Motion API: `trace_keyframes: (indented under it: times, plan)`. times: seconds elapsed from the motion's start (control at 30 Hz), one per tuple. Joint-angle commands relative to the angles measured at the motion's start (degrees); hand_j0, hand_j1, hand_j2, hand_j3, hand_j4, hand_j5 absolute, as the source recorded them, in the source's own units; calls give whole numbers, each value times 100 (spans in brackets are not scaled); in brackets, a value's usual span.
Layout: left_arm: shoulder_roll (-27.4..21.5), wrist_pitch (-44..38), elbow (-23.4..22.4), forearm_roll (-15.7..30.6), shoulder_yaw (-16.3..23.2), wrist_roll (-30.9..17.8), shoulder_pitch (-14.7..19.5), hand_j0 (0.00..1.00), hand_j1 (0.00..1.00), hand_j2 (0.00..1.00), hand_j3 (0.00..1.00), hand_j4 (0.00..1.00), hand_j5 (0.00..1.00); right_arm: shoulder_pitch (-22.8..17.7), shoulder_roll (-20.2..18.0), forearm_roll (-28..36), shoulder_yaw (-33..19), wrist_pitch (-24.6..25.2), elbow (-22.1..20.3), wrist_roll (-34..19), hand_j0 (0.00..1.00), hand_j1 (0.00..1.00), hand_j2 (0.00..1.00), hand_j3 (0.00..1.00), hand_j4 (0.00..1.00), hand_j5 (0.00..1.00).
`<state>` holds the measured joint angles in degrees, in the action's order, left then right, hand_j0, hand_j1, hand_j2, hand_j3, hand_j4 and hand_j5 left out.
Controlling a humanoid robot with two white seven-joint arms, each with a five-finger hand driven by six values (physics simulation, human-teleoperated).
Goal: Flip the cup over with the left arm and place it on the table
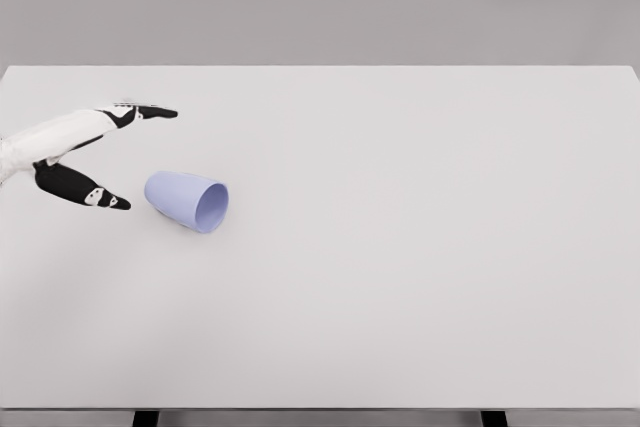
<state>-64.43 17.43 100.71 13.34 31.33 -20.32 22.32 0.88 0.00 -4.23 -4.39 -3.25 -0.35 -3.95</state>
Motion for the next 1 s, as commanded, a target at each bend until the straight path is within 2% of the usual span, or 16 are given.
trace_keyframes:
  times: [0.0,0.13,0.3,0.4,0.53,0.97]
  plan:
    - [273,-240,36,-314,154,-139,0,100,100,100,100,100,100,0,0,1,0,0,0,-1,100,100,100,100,100,100]
    - [519,-100,36,-490,277,-218,0,100,100,100,100,100,100,0,0,1,0,0,0,-1,100,100,100,100,100,100]
    - [704,-82,36,-1228,277,-236,26,100,100,100,100,100,100,0,0,1,0,0,0,-1,100,100,100,100,100,100]
    - [888,-64,36,-1308,286,-376,132,100,100,100,100,100,100,0,0,1,0,0,0,-1,100,100,100,100,100,100]
    - [1099,-108,27,-1897,602,-341,211,100,100,100,100,100,100,0,0,1,0,0,0,-1,100,100,100,100,100,100]
    - [1240,-644,-87,-1932,637,-236,255,100,100,100,100,100,100,0,0,1,0,0,0,-1,100,100,100,100,100,100]
